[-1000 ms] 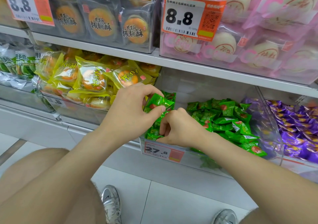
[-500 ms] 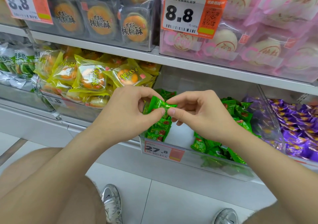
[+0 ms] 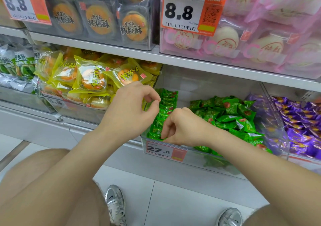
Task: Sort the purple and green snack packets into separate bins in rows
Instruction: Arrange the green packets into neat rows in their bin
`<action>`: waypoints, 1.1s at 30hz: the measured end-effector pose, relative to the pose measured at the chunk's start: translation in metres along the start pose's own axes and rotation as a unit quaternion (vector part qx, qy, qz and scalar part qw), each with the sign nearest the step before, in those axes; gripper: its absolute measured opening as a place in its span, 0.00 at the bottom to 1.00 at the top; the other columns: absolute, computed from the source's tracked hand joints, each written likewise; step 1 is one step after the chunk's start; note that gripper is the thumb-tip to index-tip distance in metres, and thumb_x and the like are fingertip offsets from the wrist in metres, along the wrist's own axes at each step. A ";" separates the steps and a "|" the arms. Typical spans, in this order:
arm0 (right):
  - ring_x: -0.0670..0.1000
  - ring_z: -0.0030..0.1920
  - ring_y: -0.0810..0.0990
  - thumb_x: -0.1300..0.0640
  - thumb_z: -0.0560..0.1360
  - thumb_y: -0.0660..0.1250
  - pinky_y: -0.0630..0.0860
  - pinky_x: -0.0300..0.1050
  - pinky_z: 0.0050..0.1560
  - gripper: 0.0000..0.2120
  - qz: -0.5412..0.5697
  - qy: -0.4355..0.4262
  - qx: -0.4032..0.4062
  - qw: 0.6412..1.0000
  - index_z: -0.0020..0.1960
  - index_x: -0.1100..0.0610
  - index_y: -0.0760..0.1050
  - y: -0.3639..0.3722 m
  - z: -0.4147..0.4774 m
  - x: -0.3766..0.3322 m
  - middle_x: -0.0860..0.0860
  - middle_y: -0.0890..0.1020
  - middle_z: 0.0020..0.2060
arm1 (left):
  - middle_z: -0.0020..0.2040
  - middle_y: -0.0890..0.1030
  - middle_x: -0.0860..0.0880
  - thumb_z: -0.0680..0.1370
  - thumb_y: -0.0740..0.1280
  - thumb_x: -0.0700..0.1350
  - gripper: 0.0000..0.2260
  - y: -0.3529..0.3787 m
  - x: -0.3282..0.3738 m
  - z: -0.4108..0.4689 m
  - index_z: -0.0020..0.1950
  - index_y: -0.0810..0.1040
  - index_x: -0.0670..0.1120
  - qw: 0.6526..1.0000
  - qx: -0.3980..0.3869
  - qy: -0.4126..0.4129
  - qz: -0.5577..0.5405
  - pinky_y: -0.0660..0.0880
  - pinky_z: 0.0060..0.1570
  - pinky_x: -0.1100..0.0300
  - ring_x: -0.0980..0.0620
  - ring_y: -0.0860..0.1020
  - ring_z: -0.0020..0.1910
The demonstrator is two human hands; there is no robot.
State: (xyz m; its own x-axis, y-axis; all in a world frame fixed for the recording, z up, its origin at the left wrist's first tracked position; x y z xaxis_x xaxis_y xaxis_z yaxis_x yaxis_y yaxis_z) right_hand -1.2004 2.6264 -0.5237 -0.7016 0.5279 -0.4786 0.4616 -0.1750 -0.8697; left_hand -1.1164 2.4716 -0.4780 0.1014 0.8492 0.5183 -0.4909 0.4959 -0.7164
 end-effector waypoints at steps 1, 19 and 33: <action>0.40 0.32 0.83 0.57 0.69 0.81 0.83 0.42 0.45 0.04 -0.010 -0.002 0.003 1.000 0.39 0.52 0.86 0.003 0.002 -0.001 0.44 0.84 0.28 | 0.43 0.80 0.57 0.77 0.72 0.47 0.03 0.001 0.000 0.000 0.46 0.85 0.55 1.000 -0.002 0.000 0.004 0.64 0.41 0.73 0.69 0.73 0.40; 0.41 0.41 0.76 0.36 0.69 0.78 0.81 0.47 0.46 0.18 -0.210 0.100 -0.089 0.968 0.48 0.48 0.84 -0.035 -0.041 0.057 0.42 0.81 0.40 | 0.43 0.79 0.57 0.80 0.67 0.48 0.06 0.014 0.017 -0.006 0.52 0.84 0.53 0.987 -0.075 0.132 0.043 0.76 0.48 0.49 0.54 0.76 0.45; 0.46 0.48 0.76 0.47 0.75 0.76 0.76 0.49 0.54 0.07 -0.133 0.002 -0.009 0.991 0.42 0.48 0.81 -0.014 -0.014 0.071 0.41 0.82 0.41 | 0.40 0.79 0.61 0.80 0.71 0.46 0.04 0.019 0.020 -0.004 0.52 0.85 0.55 0.986 -0.071 0.141 0.048 0.70 0.46 0.55 0.59 0.72 0.42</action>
State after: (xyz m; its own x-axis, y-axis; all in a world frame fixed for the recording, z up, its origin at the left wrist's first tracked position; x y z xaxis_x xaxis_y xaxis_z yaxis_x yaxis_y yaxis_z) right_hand -1.2488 2.6781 -0.5435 -0.7975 0.5567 -0.2327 0.2711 -0.0140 -0.9625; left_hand -1.1205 2.4986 -0.4836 0.3062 0.9008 0.3080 -0.3867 0.4134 -0.8244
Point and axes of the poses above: each hand's wrist, its own z-axis towards the middle knuckle, its own y-axis out of the palm, x = y × z, the point moved 3 cm from there along z, towards the middle knuckle
